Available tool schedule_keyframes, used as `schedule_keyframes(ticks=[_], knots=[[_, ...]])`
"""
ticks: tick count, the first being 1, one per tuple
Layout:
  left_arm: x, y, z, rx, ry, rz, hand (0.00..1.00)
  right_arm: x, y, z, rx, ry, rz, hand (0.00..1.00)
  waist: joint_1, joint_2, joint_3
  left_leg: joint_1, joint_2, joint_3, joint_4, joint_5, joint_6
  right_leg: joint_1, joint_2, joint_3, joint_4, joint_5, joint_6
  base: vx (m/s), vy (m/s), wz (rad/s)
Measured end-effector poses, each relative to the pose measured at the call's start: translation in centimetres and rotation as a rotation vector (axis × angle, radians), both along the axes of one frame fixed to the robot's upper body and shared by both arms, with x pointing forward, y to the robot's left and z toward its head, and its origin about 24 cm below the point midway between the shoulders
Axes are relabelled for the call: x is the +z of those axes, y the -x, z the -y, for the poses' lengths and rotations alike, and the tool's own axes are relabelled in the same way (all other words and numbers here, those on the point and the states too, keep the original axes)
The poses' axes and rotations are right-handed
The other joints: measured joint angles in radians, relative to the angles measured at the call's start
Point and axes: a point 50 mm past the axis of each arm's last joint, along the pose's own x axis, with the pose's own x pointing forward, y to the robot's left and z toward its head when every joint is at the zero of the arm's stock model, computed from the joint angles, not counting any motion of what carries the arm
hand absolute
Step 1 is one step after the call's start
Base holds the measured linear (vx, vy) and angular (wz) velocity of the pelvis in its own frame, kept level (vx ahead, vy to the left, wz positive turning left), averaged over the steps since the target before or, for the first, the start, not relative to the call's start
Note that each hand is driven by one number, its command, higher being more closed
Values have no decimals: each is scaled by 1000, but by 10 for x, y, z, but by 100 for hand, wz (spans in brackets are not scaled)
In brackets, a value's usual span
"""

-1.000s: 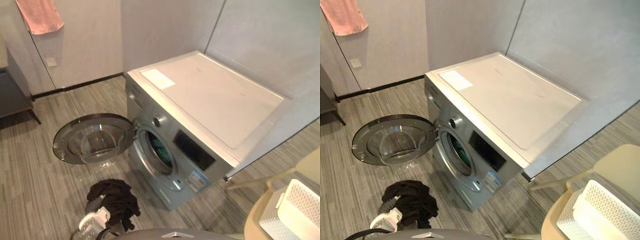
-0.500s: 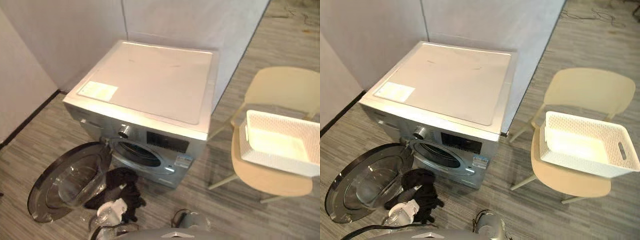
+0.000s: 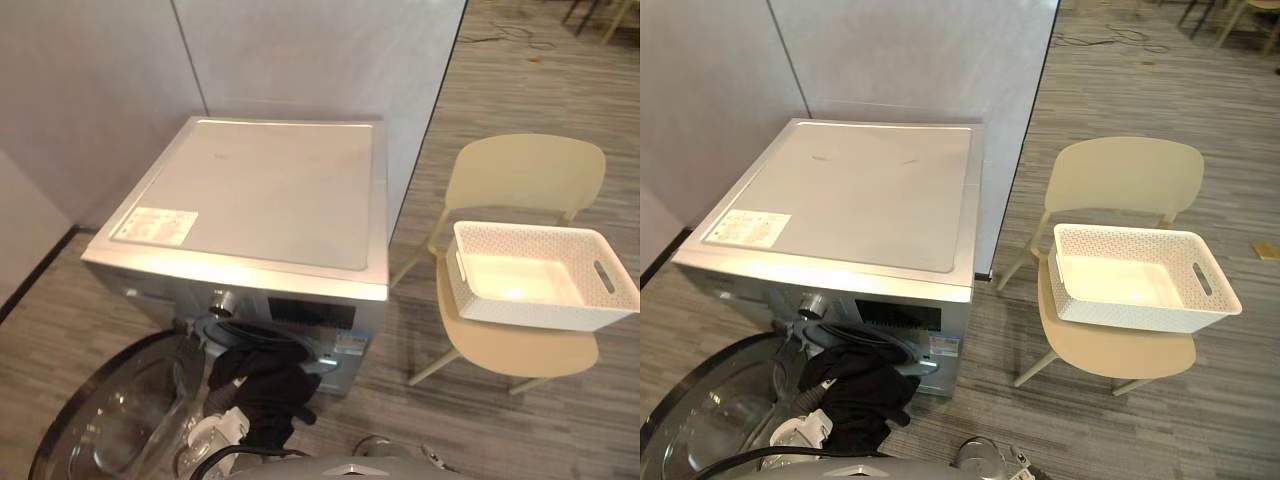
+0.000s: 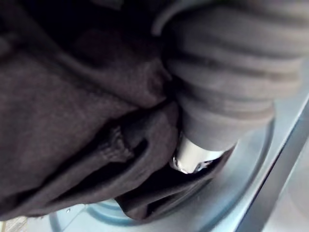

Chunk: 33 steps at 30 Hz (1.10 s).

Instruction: Pick up the laundry basket with both hands and put the clothes into the washing machine.

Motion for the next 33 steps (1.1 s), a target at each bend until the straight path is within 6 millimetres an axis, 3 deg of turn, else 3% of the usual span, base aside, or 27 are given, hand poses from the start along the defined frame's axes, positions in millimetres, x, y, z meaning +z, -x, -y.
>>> schedule_keyframes(ticks=[1,2,3,4,6,7,10,11,12,14,15,17,20,23,26,27,31,33], knots=[[-1,2,0,2,-1,-8,100,0,0,2,18,12,-7,0,-1,10,-5,35,-30,-47,-101,53,-17,-4,-3,28,2,6,32,253,352,-77],[-3,4,1,8,1,-26,100,0,-1,5,26,16,-12,0,-5,28,-19,66,-40,-45,-148,50,-80,-2,-5,45,-6,9,64,216,340,-50],[-4,5,0,13,-3,-34,100,0,-3,5,29,15,-13,0,-13,28,-25,76,-53,-38,-154,26,-108,4,-13,54,-15,13,75,243,394,-31],[-3,2,-7,13,-23,-26,100,-2,-4,-3,31,-8,-12,0,-20,-14,-31,76,-87,-14,-154,5,-91,6,-50,66,-45,35,94,245,422,-21],[0,-2,-15,-8,-57,-14,100,-4,-7,-13,34,-37,-5,0,-15,-35,-25,63,-120,4,-123,-10,-66,21,-78,66,-98,94,97,180,350,-26],[1,-5,-18,-28,-72,-6,100,-5,-6,-14,37,-53,1,0,-16,-37,-23,60,-129,25,-92,-32,-51,28,-88,77,-121,151,109,84,204,-21],[7,-15,-17,-55,-90,35,100,-3,-15,-12,57,-50,26,0,-21,-30,23,35,-134,48,-13,-63,-36,-7,-107,108,-74,186,126,-9,171,-27],[16,-27,-10,-82,-83,90,100,2,-31,-6,89,-24,63,0,-23,-25,65,-21,-119,49,55,-88,-34,-71,-107,112,-5,180,133,-107,114,-23],[18,-30,-8,-87,-82,103,100,3,-34,-6,97,-20,72,0,-23,-20,77,-33,-116,49,69,-95,-35,-86,-107,112,9,176,135,-179,93,-18],[38,-54,4,-105,-59,219,100,17,-63,2,139,37,171,0,-17,-1,159,-181,-82,51,194,-161,-37,-252,-107,118,168,120,143,-238,50,-19],[42,-58,6,-103,-51,239,100,20,-70,3,149,49,195,0,-15,-3,179,-213,-73,50,222,-178,-38,-289,-107,120,205,98,142,-238,15,-20],[51,-73,12,-107,-36,284,100,32,-93,1,183,73,267,0,-5,-31,241,-328,-56,36,347,-219,-39,-407,-119,130,338,-15,145,-227,-49,-12],[66,-95,21,-95,-12,348,100,45,-111,4,140,94,359,0,-9,-38,287,-469,-52,-8,474,-251,-37,-535,-133,134,487,-86,141,-195,-65,18],[91,-124,22,-28,9,429,100,65,-135,9,53,122,472,0,-2,-45,317,-673,-41,-55,598,-272,-43,-731,-139,141,638,-133,135,-181,-54,8],[132,-160,-2,153,10,553,100,85,-151,15,-24,149,570,0,1,-59,357,-831,-23,-74,691,-268,-46,-900,-127,169,747,-143,121,-109,-56,-13],[136,-163,-4,165,11,567,100,86,-153,15,-32,148,576,0,0,-60,358,-843,-21,-75,697,-268,-46,-913,-124,171,753,-143,120,-61,-38,-35],[208,-198,-36,303,-13,782,100,110,-168,15,-78,154,715,0,-13,-63,370,-999,8,-88,769,-268,-47,-1074,-100,192,816,-136,112,-51,-38,-25],[232,-206,-41,324,-18,854,100,117,-172,14,-79,160,757,0,-16,-66,373,-1038,15,-93,780,-267,-47,-1114,-90,194,822,-130,107,-36,-21,-20]])
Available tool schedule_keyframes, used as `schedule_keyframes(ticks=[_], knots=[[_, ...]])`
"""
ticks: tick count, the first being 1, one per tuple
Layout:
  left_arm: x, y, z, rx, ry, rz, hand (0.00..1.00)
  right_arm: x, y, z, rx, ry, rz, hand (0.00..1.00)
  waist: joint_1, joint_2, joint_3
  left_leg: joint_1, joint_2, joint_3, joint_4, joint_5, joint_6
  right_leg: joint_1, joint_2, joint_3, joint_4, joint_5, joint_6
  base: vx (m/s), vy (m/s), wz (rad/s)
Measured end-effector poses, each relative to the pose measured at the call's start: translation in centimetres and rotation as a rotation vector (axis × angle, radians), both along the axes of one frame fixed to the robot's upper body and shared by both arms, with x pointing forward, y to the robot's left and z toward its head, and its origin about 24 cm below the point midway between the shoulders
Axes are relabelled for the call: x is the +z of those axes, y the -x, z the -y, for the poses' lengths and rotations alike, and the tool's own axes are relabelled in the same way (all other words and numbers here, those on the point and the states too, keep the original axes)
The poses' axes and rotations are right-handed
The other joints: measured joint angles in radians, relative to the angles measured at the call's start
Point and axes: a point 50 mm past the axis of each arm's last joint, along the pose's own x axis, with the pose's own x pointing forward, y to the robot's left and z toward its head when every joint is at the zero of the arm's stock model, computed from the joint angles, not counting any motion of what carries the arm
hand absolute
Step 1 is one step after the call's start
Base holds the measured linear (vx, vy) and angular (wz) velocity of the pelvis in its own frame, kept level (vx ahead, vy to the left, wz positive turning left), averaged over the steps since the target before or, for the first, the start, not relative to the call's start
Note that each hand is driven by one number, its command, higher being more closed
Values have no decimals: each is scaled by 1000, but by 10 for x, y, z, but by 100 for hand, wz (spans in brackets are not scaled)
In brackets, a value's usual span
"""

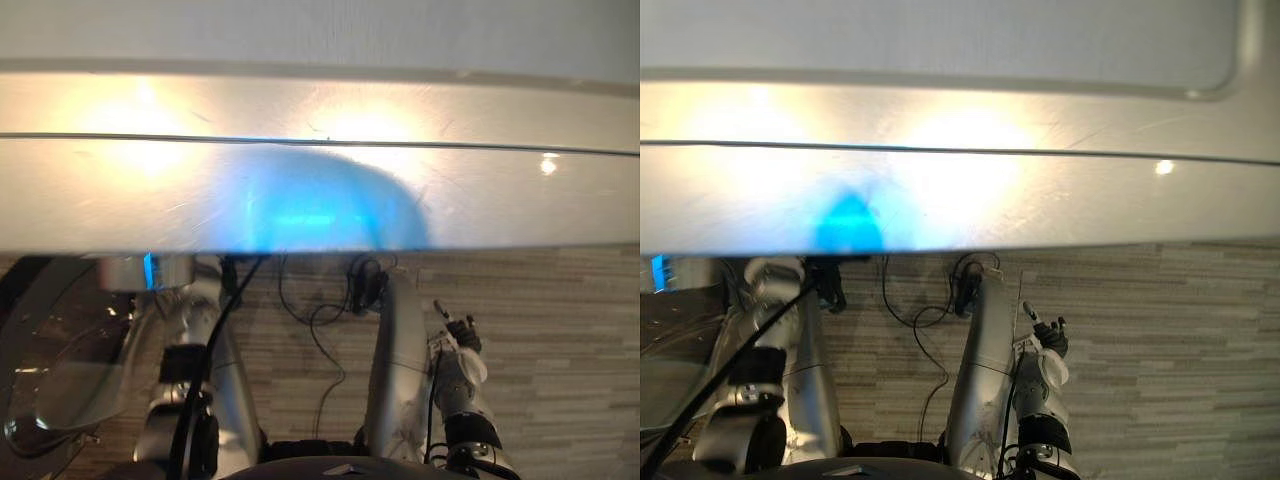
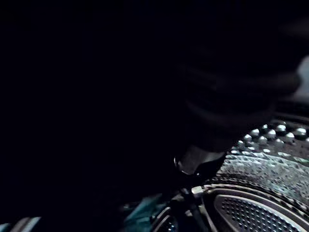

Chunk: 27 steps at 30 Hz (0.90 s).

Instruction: Pick up the laundry basket with both hands and put the clothes into the washing machine.

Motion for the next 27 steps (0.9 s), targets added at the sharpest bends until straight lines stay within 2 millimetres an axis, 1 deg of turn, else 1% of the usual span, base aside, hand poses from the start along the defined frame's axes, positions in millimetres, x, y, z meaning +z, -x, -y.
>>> schedule_keyframes(ticks=[2,3,5,6,7,8,9,10,11,12,14,15,17,18,19,21,22,23,24,25,26,27], knots=[[31,-8,-4,12,-2,87,100,7,-3,0,-3,-1,39,0,-5,-4,2,-49,13,1,3,6,0,-51,9,2,-1,13,-4,-34,-22,-22],[39,-9,-5,16,-8,107,100,8,-4,0,-5,-7,47,0,-6,-4,2,-60,15,0,3,8,-1,-63,14,2,-3,17,-5,-41,-25,-20],[71,-12,-5,0,-34,201,100,10,-4,1,-10,-9,63,0,-12,-5,3,-101,20,0,2,16,-2,-106,20,2,-5,26,-10,-28,-18,-16],[78,-13,-5,-9,-48,220,100,11,-5,1,-10,-8,64,0,-14,-5,3,-110,20,0,1,18,-2,-115,21,2,-5,28,-11,-16,-16,-9],[90,-15,-4,-19,-70,250,100,11,-5,1,-10,-7,65,0,-18,-5,3,-121,20,-1,0,20,-1,-128,21,2,-5,30,-12,-21,-18,-5],[106,-18,3,-51,-94,287,100,11,-4,1,-12,-9,64,0,-18,-5,3,-128,20,0,0,23,-2,-135,21,3,-3,33,-12,0,0,0],[114,-19,7,-65,-108,309,100,11,-4,2,-11,-9,65,0,-20,-5,3,-129,20,0,-1,24,-1,-136,21,3,-3,33,-12,-36,-27,1],[130,-20,14,-96,-138,352,100,11,-4,1,-11,-15,69,0,-23,-5,3,-134,20,2,-9,31,0,-142,21,4,-8,38,-12,-33,-21,3],[138,-22,17,-114,-151,373,100,11,-5,1,-11,-17,70,0,-23,-5,3,-135,19,3,-14,35,0,-145,21,4,-11,41,-12,-62,-36,1],[158,-25,25,-153,-185,417,100,11,-5,1,-11,-19,72,0,-24,-6,2,-142,18,7,-26,44,1,-155,21,5,-20,49,-16,-57,-32,0],[175,-29,31,-178,-218,442,100,10,-5,1,-14,-39,77,0,-26,-7,2,-147,17,12,-39,54,3,-166,22,6,-28,55,-20,-67,-40,-1],[187,-31,34,-196,-239,457,100,10,-5,1,-14,-45,77,0,-28,-8,1,-151,17,19,-52,62,8,-176,22,9,-35,64,-22,-63,-38,-4],[207,-32,35,-205,-280,487,100,10,-5,0,-11,-50,76,0,-32,-9,0,-162,21,25,-66,72,2,-194,34,15,-50,75,-21,-59,-26,-11],[212,-33,36,-207,-293,490,100,9,-5,-1,-12,-55,75,0,-33,-12,-1,-163,21,30,-72,76,1,-201,34,19,-54,78,-26,-65,-23,-12],[223,-32,35,-201,-304,504,100,8,-5,-1,-10,-59,72,0,-39,-15,0,-166,21,38,-84,86,1,-211,36,25,-63,88,-28,-56,-18,-9],[235,-33,32,-186,-323,510,100,6,-5,-3,-12,-83,70,0,-50,-15,0,-168,25,40,-90,90,-2,-213,39,24,-75,97,-30,-50,-7,-12],[244,-34,31,-177,-329,513,100,5,-4,-4,-11,-86,68,0,-54,-16,-1,-170,29,43,-94,91,-3,-215,45,24,-85,106,-29,-28,6,-11],[256,-34,32,-171,-336,519,100,2,-4,-6,-10,-96,59,0,-61,-27,-8,-170,30,52,-104,96,-1,-222,45,29,-94,111,-32,-16,3,-9],[261,-33,31,-165,-345,524,100,0,-3,-7,-10,-103,56,0,-64,-32,-11,-170,30,56,-107,97,-2,-225,45,31,-96,113,-32,-6,-2,-5],[268,-30,30,-155,-360,541,100,-2,-2,-10,-9,-118,51,0,-69,-43,-17,-172,30,62,-110,99,-2,-233,45,35,-96,115,-34,-2,-7,-5],[271,-28,26,-140,-362,556,100,-5,-2,-13,-11,-136,47,0,-75,-54,-26,-178,30,64,-113,104,-2,-243,47,37,-96,118,-35,-3,-8,-4],[271,-28,25,-135,-363,553,100,-6,-1,-14,-13,-140,45,0,-77,-55,-27,-179,30,63,-116,106,-2,-244,47,36,-97,118,-35,0,0,0]])
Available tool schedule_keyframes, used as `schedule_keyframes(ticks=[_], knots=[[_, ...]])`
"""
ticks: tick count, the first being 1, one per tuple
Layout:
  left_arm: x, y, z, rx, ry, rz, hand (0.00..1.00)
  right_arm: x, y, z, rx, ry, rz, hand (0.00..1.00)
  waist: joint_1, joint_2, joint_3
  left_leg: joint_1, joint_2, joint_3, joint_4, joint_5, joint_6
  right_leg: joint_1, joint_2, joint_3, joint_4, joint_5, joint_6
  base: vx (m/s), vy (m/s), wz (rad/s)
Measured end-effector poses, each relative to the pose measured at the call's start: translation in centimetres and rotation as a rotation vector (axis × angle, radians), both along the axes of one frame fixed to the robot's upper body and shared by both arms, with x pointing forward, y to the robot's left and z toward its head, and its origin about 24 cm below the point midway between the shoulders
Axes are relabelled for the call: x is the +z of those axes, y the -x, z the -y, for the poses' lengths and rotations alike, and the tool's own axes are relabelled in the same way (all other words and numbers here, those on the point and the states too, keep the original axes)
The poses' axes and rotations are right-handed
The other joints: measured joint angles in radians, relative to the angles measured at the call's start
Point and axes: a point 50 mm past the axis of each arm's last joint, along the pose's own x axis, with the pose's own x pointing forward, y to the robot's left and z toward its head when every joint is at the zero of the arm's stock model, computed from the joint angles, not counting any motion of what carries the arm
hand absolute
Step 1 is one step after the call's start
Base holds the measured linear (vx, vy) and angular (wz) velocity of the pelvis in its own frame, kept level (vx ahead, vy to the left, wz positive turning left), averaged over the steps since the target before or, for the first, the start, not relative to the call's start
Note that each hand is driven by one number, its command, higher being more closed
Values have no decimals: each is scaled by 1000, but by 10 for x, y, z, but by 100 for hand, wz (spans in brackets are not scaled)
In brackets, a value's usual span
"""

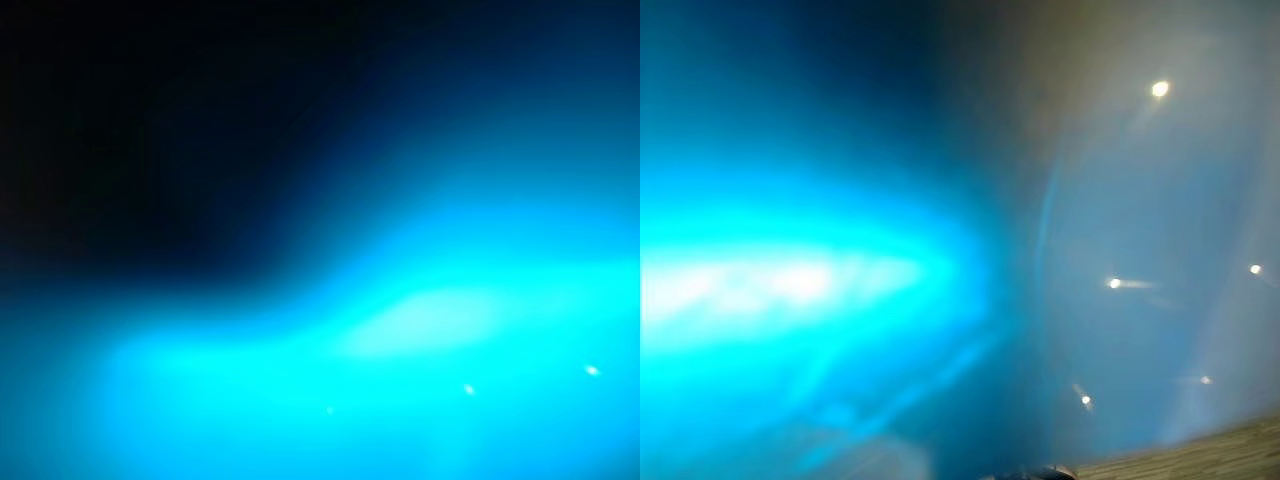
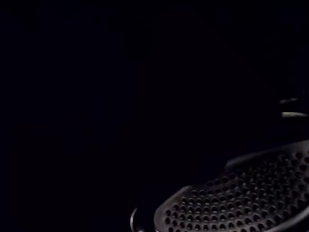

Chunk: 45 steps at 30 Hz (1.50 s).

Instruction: Pick up the laundry basket with both hands and put the clothes into the washing machine.

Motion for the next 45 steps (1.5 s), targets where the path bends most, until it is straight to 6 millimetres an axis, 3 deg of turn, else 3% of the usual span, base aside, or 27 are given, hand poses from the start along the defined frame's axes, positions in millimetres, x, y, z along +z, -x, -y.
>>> schedule_keyframes(ticks=[8,13,15,16,20,23,31,38,45], knots=[[13,8,-14,138,21,29,100,-7,5,-1,-38,-39,-11,0,-4,-16,-19,-19,2,-1,-7,6,-6,-29,0,-3,-1,6,-10,-3,5,-3],[18,15,-22,413,-199,75,100,-9,8,2,-61,-42,9,0,-10,-20,-21,-22,2,-1,-36,15,-13,-35,-13,-20,-18,6,-11,-1,1,1],[17,14,-20,569,-383,75,100,-10,12,6,-74,-40,12,0,-10,-23,-23,-23,3,-2,-43,16,-14,-34,-14,-30,-28,8,-13,-3,7,-6],[15,12,-18,638,-475,69,0,-10,13,8,-75,-34,15,0,-9,-23,-23,-23,4,-1,-43,16,-14,-34,-15,-31,-29,10,-16,-1,14,-6],[2,-3,-17,887,-874,-7,0,-11,13,7,-55,-32,33,0,-3,-24,-26,-22,6,7,-63,17,-16,-40,-16,-37,-47,10,-16,-2,2,-1],[-8,-15,-21,978,-1071,-91,0,-13,15,9,-53,-26,23,0,8,-23,-28,-21,12,17,-93,18,-18,-40,-16,-46,-82,10,-17,-11,8,-9],[-18,-24,-30,1014,-1258,-195,0,-13,15,11,-58,-60,57,0,12,-20,-30,-21,21,25,-115,23,-26,-33,-28,-71,-111,10,-16,-9,5,-3],[-16,-24,-43,953,-1160,-251,0,-13,11,4,-21,-60,55,0,15,-22,-32,-21,26,27,-140,25,-29,-27,-29,-95,-140,10,-14,-11,2,-3],[-60,-25,-98,588,-587,-435,0,-18,15,4,-15,-83,13,0,15,-10,-34,-29,33,31,-114,47,-48,-34,-36,-82,-93,50,-21,-10,-16,13]])
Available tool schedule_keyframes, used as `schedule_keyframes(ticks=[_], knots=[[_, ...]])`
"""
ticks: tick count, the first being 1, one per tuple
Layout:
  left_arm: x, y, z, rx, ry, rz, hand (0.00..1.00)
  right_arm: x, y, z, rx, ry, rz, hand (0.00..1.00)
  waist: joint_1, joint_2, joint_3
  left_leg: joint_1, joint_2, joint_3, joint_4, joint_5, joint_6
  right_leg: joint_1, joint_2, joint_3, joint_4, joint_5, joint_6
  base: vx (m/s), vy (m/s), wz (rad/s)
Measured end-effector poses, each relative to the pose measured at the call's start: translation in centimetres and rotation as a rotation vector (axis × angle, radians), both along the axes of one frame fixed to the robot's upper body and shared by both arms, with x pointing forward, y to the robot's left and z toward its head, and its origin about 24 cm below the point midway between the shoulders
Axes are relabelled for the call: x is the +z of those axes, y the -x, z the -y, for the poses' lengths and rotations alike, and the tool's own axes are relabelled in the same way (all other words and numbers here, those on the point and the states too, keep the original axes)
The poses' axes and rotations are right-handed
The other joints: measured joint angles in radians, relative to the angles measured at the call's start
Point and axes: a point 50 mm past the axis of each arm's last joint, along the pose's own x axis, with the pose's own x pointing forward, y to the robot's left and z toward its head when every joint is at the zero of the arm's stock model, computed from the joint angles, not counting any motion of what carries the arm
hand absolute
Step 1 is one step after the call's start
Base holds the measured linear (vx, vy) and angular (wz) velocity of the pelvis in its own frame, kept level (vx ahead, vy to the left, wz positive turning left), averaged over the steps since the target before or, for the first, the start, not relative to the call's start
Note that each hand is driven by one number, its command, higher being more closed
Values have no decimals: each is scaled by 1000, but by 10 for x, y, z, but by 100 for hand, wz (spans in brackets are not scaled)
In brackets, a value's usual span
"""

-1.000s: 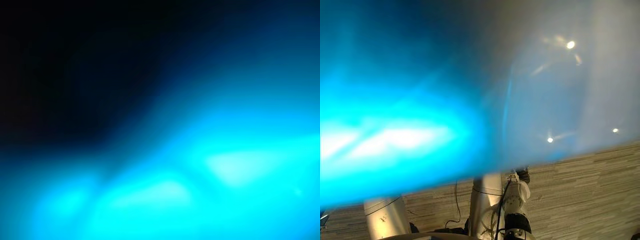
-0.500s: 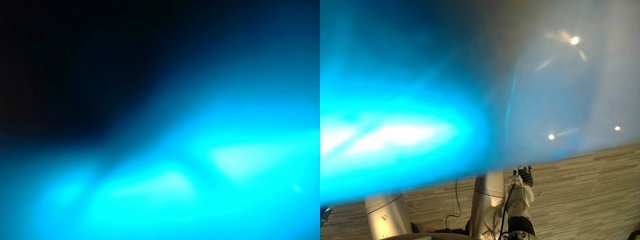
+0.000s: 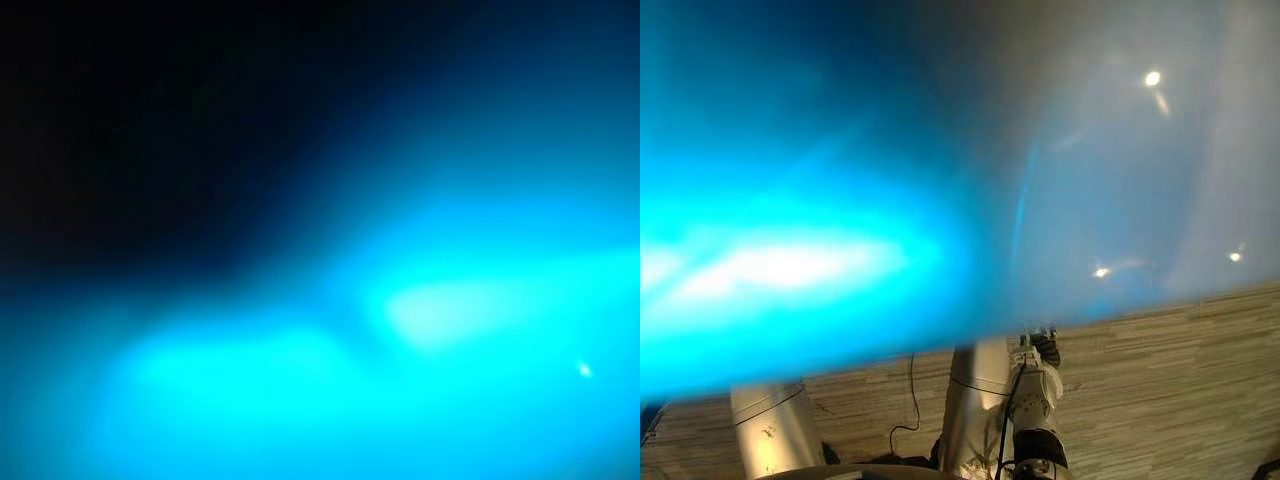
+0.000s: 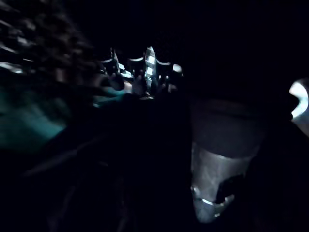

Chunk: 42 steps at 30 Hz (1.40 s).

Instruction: Pick up the laundry basket with both hands and put the clothes into the washing machine.

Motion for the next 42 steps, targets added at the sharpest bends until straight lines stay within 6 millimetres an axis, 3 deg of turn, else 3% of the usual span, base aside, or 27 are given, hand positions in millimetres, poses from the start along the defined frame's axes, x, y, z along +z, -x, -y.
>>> schedule_keyframes(ticks=[1,2,4,6,9,11,16,21,26,29,34,38,42], knots=[[-6,2,-8,7,65,2,0,1,-1,2,8,10,-1,0,13,4,-1,-2,0,-3,78,-10,2,4,3,-6,-1,3,-2,15,61,-24],[-6,6,-16,20,113,36,0,3,-2,5,5,19,2,0,16,11,-4,8,-7,-4,82,-51,43,-4,6,-9,18,8,-2,30,59,-17],[-3,17,-21,14,169,132,0,0,-1,1,9,1,-7,0,-7,16,-3,5,-10,5,90,-51,43,-4,3,6,40,-5,-7,22,13,22],[-5,28,-26,-18,269,234,0,2,-1,2,13,6,-2,0,6,12,-6,13,-8,10,65,-49,40,-1,7,-5,21,-4,-5,-1,-3,6],[-9,62,-30,-1,283,420,0,2,-1,3,5,13,-2,0,10,12,-6,13,-4,6,53,-33,30,0,6,-13,31,-11,-12,-6,-8,8],[-24,72,-27,4,263,434,0,6,-4,3,15,35,13,0,14,12,-6,17,-5,5,46,-32,29,2,7,-14,26,-11,-11,0,2,-2],[-63,109,20,-37,299,564,0,15,-8,5,6,57,59,0,19,24,2,23,-13,5,53,-29,29,7,5,-10,33,-11,-11,-4,9,2],[-95,126,49,-59,255,519,0,22,-10,9,-1,93,85,0,42,35,8,31,-24,-9,42,-22,28,14,5,-13,36,-14,-8,-1,7,4],[-137,134,116,-305,369,396,0,25,-10,14,2,132,85,0,55,46,17,42,-35,-18,42,-21,29,26,-1,-15,50,-23,-3,6,12,7],[-162,134,141,-402,461,283,0,25,-9,15,-14,134,75,0,56,52,25,47,-37,-30,46,-21,29,38,-3,-22,60,-33,-5,11,8,6],[-199,124,149,-390,528,107,0,25,-8,18,-31,143,71,0,61,55,27,50,-38,-44,70,-21,28,41,-10,-26,98,-52,-13,13,-2,6],[-217,121,150,-393,516,14,0,24,-5,21,-44,150,49,0,71,61,32,63,-43,-54,92,-26,27,54,-15,-21,130,-63,-18,12,1,11],[-246,119,149,-371,513,-110,0,16,1,23,-55,144,-5,0,85,73,38,164,-48,-53,78,-37,32,149,-21,-24,133,-86,-13,-7,-14,12]])
